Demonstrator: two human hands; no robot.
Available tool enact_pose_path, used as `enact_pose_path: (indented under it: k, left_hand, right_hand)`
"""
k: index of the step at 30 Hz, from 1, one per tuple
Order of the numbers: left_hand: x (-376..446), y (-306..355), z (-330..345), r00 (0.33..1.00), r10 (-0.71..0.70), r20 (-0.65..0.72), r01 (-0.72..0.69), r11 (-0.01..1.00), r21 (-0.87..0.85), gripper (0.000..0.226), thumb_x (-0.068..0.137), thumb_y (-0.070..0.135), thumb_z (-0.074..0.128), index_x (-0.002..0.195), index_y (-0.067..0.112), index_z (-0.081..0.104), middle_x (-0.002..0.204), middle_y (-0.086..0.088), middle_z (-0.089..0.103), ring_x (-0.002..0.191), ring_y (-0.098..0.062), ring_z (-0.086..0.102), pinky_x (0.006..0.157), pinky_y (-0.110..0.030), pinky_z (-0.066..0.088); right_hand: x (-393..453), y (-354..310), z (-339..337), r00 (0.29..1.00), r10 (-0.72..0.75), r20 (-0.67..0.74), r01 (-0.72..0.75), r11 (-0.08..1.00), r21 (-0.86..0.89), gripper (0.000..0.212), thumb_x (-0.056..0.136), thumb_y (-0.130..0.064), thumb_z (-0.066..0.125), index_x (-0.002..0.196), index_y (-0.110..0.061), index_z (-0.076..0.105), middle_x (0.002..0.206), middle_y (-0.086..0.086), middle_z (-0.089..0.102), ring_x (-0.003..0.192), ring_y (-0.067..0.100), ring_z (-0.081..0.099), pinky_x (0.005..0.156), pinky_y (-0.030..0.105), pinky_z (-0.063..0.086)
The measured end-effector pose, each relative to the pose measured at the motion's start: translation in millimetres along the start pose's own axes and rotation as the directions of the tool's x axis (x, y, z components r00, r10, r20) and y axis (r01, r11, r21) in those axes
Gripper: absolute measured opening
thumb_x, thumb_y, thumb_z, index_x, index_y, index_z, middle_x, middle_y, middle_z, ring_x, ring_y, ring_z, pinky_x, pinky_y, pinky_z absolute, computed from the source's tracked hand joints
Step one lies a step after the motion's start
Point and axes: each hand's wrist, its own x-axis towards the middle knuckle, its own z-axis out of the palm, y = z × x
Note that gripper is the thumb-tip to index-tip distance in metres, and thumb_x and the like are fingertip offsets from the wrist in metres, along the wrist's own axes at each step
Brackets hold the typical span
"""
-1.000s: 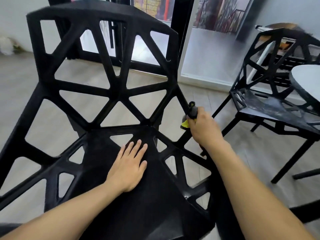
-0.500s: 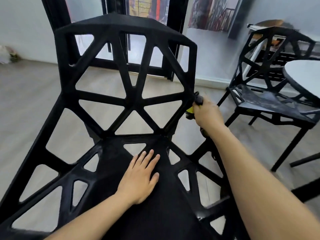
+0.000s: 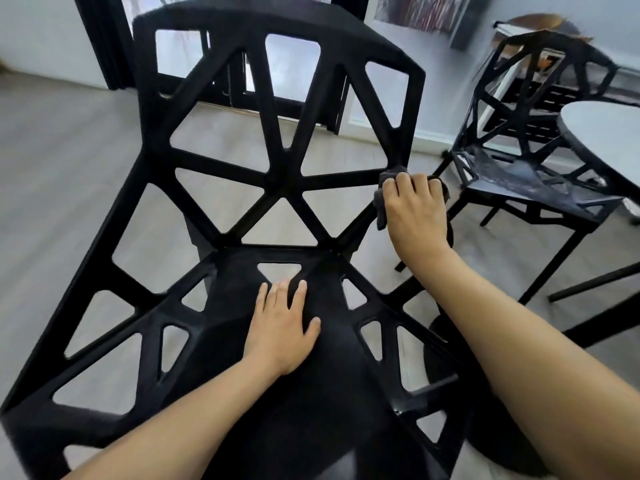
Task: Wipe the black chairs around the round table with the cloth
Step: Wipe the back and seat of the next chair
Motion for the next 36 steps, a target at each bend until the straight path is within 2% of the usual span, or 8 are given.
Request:
enact_pose_path:
  k: [5, 10, 16, 23, 25, 28, 32, 36]
  left_hand:
    - [10, -21, -3, 0.994, 0.093, -0.061, -0.092, 0.996, 0.015, 0.076, 0.090, 0.064, 0.025, 0.153, 0.022, 0.037, 0.140, -0.008, 0.050, 0.135, -0.024, 0.039, 0.122, -0.043, 0.017]
    - [17, -40, 1, 0.978, 0.181, -0.102, -0.182, 0.983, 0.001, 0.067, 0.092, 0.058, 0.034, 0.147, 0.022, 0.047, 0.127, -0.005, 0.055, 0.125, -0.023, 0.048, 0.120, -0.045, 0.021]
    - [15, -37, 0, 0.978, 0.182, -0.098, -0.184, 0.983, -0.007, 0.067, 0.093, 0.057, 0.032, 0.148, 0.021, 0.042, 0.128, -0.004, 0.050, 0.128, -0.023, 0.043, 0.122, -0.046, 0.016]
    - [15, -34, -2, 0.981, 0.181, -0.070, -0.185, 0.982, -0.046, 0.067, 0.092, 0.056, 0.032, 0.147, 0.019, 0.040, 0.127, -0.006, 0.047, 0.128, -0.024, 0.040, 0.123, -0.046, 0.010]
    - [15, -35, -1, 0.980, 0.189, -0.066, -0.192, 0.980, -0.049, 0.066, 0.092, 0.055, 0.032, 0.145, 0.018, 0.041, 0.125, -0.006, 0.047, 0.127, -0.024, 0.040, 0.124, -0.045, 0.010]
    - [16, -36, -2, 0.979, 0.193, -0.065, -0.198, 0.978, -0.067, 0.066, 0.090, 0.055, 0.033, 0.145, 0.020, 0.041, 0.126, -0.005, 0.048, 0.128, -0.023, 0.040, 0.124, -0.044, 0.010]
    - [17, -37, -3, 0.980, 0.187, -0.073, -0.191, 0.980, -0.059, 0.068, 0.089, 0.057, 0.032, 0.148, 0.022, 0.040, 0.129, -0.004, 0.048, 0.130, -0.023, 0.040, 0.124, -0.042, 0.010]
    - [16, -37, -4, 0.980, 0.187, -0.075, -0.191, 0.980, -0.062, 0.069, 0.089, 0.056, 0.033, 0.147, 0.021, 0.041, 0.128, -0.005, 0.048, 0.130, -0.024, 0.040, 0.124, -0.043, 0.011]
  right_hand:
    - [-12, -34, -3, 0.989, -0.079, 0.121, 0.078, 0.997, 0.013, 0.024, 0.086, -0.012, 0.050, 0.105, -0.005, 0.063, 0.098, 0.013, 0.064, 0.093, 0.034, 0.056, 0.083, 0.047, 0.045]
    - [-39, -123, 11, 0.907, -0.152, 0.392, 0.065, 0.972, 0.227, 0.016, 0.089, -0.018, 0.056, 0.098, -0.012, 0.068, 0.094, 0.006, 0.064, 0.091, 0.028, 0.058, 0.076, 0.042, 0.046]
    - [-23, -119, 21, 0.905, -0.098, 0.415, -0.035, 0.953, 0.300, 0.021, 0.094, -0.017, 0.050, 0.113, -0.014, 0.057, 0.114, 0.006, 0.060, 0.111, 0.028, 0.053, 0.089, 0.039, 0.042]
    - [-22, -123, 27, 0.871, -0.063, 0.488, -0.245, 0.805, 0.540, 0.018, 0.082, -0.015, 0.058, 0.101, -0.013, 0.058, 0.107, 0.006, 0.061, 0.105, 0.030, 0.052, 0.090, 0.041, 0.043]
    - [-21, -131, 23, 0.878, -0.080, 0.472, -0.243, 0.775, 0.584, 0.020, 0.082, -0.015, 0.059, 0.102, -0.013, 0.060, 0.107, 0.005, 0.061, 0.105, 0.030, 0.053, 0.089, 0.040, 0.044]
    - [-21, -130, 17, 0.884, -0.091, 0.459, -0.193, 0.823, 0.534, 0.019, 0.087, -0.017, 0.059, 0.105, -0.012, 0.058, 0.109, 0.005, 0.061, 0.106, 0.029, 0.054, 0.086, 0.039, 0.043]
    - [-37, -122, 13, 0.886, -0.067, 0.458, -0.065, 0.961, 0.267, 0.021, 0.097, -0.015, 0.049, 0.117, -0.013, 0.057, 0.116, 0.006, 0.062, 0.114, 0.028, 0.051, 0.091, 0.039, 0.041]
    - [-24, -120, 12, 0.866, -0.085, 0.493, -0.097, 0.938, 0.332, 0.022, 0.097, -0.017, 0.052, 0.117, -0.016, 0.061, 0.117, 0.006, 0.060, 0.116, 0.028, 0.049, 0.091, 0.038, 0.039]
